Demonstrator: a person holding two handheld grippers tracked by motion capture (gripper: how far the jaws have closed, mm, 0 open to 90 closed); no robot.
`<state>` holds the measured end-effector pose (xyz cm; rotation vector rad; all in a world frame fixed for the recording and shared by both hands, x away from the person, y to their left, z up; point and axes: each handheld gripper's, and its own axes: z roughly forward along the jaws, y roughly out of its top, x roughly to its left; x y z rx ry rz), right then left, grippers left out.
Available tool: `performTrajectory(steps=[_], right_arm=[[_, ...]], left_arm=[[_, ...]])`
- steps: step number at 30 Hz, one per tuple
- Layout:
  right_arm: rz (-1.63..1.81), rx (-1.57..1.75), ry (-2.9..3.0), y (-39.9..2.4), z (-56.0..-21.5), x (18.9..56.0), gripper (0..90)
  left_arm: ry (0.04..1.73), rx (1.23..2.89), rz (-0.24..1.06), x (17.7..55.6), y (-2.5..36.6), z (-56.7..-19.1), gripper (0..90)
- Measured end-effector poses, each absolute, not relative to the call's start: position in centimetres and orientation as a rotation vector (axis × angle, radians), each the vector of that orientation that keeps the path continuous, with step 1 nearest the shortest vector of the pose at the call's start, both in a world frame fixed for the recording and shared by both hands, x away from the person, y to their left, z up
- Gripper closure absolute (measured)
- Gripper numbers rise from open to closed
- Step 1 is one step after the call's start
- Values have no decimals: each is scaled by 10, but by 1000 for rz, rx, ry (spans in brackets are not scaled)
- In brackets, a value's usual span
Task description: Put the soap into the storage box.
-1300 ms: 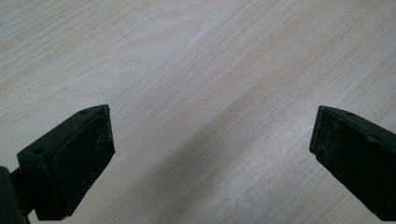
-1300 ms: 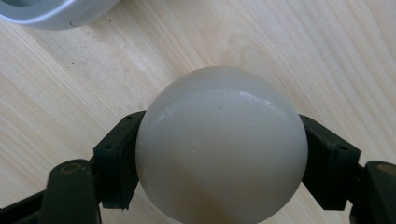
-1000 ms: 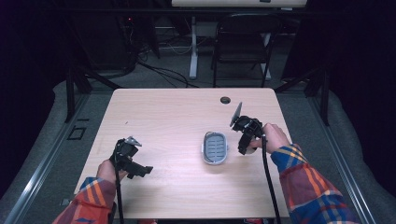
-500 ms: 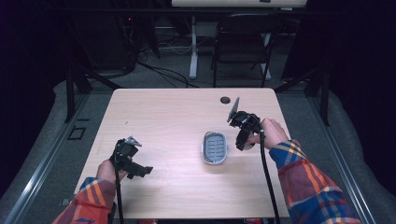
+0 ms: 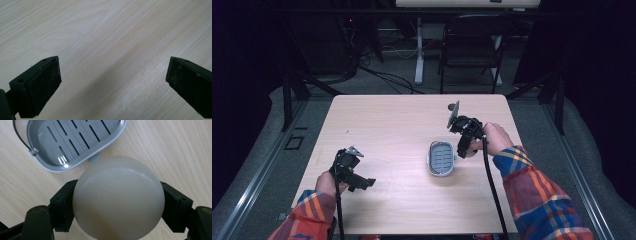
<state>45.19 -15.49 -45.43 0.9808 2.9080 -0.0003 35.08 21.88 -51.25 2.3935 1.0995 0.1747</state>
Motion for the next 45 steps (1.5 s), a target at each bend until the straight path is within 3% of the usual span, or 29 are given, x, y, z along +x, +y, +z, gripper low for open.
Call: performTrajectory(steps=[32,45], right_arm=[[47,838,3000,-90,-474,459,246],[44,822,3022,-85,-490,460,245]], left_arm=[[1098,2393,171,351,219,-513,0],[1098,2396,172,350,219,-513,0]])
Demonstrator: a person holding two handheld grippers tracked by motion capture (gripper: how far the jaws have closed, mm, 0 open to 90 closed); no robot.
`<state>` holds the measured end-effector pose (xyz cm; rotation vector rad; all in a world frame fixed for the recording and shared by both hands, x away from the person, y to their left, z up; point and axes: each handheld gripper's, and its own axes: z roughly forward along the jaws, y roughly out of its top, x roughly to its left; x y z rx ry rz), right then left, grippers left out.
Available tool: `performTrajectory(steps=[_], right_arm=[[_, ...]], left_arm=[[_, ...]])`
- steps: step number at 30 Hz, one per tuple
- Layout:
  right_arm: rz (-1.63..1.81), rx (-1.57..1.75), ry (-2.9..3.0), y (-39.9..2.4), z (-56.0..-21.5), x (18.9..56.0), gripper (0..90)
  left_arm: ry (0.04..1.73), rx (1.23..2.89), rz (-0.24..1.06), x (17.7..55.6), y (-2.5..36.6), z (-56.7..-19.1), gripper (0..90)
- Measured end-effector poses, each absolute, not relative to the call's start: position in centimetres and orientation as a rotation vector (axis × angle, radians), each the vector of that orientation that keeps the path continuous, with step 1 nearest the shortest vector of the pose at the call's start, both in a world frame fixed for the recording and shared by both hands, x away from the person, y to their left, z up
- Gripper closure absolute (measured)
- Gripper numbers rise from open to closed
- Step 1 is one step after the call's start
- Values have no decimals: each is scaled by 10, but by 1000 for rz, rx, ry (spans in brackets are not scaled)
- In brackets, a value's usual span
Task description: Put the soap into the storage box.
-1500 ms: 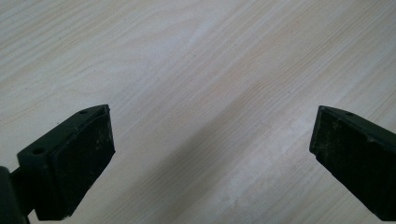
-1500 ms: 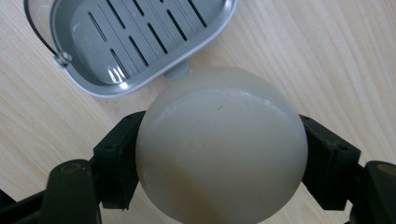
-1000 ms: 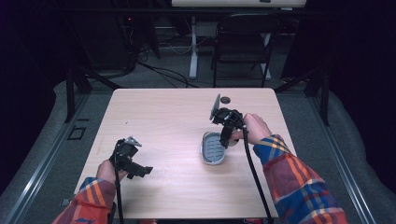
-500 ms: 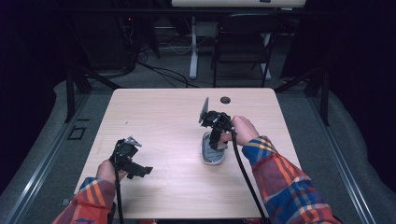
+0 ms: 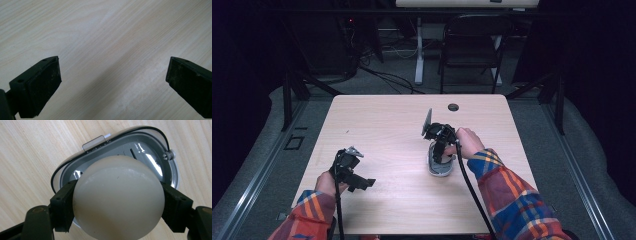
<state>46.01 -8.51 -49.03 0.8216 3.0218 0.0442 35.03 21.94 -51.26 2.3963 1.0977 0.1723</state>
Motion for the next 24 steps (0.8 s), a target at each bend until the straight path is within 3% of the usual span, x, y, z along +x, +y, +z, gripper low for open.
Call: performTrajectory(steps=[24], right_arm=[[20,806,3012,-88,-507,462,244]], left_arm=[[1102,2407,181,350,219,-513,0]])
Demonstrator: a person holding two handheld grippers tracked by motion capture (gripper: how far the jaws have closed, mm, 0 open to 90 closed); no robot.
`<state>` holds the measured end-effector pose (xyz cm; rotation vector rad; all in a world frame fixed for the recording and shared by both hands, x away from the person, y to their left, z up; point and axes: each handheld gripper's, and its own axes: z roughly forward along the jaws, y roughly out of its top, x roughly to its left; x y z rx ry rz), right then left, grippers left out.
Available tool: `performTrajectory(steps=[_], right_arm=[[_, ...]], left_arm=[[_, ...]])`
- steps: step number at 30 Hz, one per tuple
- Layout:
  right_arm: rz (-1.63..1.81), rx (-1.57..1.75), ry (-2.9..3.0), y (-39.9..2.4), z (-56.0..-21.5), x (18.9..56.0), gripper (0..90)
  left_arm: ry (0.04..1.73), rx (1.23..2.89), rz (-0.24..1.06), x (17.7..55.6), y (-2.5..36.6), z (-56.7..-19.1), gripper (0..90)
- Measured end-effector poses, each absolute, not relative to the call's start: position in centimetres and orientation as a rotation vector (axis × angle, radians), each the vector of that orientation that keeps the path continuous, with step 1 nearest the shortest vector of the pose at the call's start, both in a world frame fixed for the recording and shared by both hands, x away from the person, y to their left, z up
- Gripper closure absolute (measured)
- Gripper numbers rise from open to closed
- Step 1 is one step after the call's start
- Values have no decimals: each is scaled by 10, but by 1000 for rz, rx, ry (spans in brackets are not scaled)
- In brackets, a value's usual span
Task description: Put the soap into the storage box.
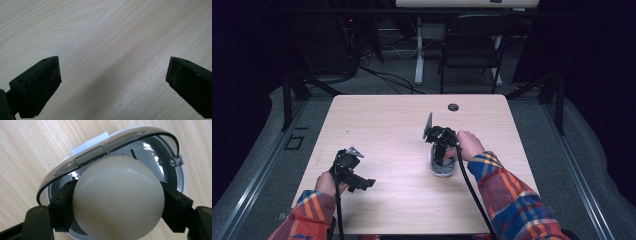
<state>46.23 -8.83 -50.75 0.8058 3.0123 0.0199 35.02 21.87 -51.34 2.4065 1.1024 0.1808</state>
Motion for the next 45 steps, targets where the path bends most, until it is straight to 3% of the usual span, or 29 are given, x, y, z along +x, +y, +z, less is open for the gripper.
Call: performTrajectory(steps=[18,45], right_arm=[[26,808,3001,-90,-511,461,236],[184,802,2982,-108,-484,445,124]], left_arm=[[1103,2410,173,350,219,-513,0],[1102,2412,171,351,218,-514,0]])
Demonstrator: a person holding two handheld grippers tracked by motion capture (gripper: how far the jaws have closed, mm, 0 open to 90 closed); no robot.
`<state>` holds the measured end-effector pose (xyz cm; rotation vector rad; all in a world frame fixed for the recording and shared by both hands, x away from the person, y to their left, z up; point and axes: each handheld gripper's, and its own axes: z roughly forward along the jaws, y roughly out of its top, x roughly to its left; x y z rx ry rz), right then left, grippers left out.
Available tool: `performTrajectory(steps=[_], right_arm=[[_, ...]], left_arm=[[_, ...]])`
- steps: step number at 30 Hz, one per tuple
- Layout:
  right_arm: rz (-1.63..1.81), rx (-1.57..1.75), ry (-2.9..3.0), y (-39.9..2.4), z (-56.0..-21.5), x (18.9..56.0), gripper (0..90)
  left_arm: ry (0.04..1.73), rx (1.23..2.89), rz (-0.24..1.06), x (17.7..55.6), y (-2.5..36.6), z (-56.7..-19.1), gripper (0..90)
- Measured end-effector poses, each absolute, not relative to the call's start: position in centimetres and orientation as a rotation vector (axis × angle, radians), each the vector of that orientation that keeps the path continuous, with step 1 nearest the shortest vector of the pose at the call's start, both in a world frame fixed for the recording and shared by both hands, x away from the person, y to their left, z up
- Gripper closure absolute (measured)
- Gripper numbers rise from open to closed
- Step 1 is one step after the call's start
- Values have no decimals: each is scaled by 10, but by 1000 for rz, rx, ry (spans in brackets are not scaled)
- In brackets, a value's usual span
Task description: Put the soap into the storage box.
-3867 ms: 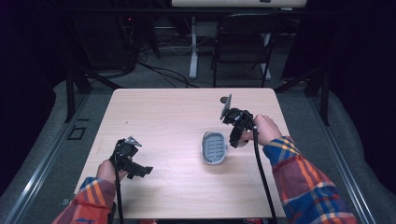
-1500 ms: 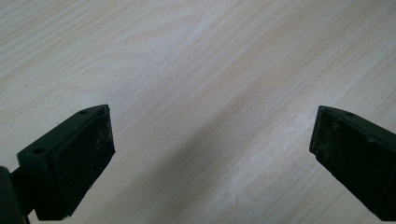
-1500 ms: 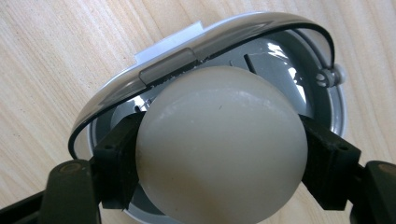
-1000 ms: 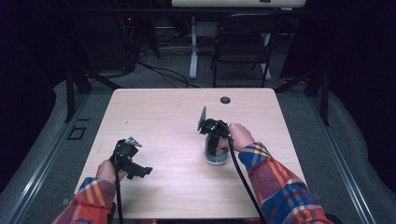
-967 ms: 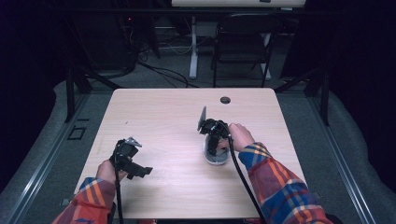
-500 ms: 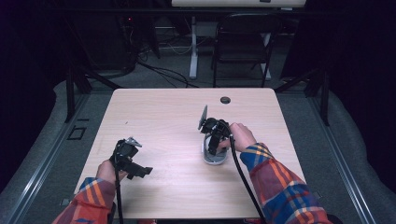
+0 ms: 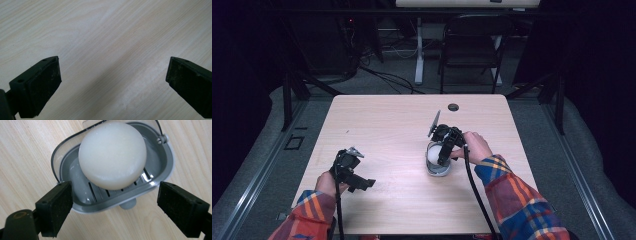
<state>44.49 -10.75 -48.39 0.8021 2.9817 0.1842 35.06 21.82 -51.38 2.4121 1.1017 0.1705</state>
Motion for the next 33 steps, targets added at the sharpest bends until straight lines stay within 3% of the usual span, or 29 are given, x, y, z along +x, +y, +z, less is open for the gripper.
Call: performTrajectory(steps=[18,33], right_arm=[[237,890,2900,-157,-463,427,22],[226,1010,2828,-208,-466,409,10]], left_arm=[[1102,2415,173,350,217,-514,0],[1101,2422,169,351,217,-514,0]])
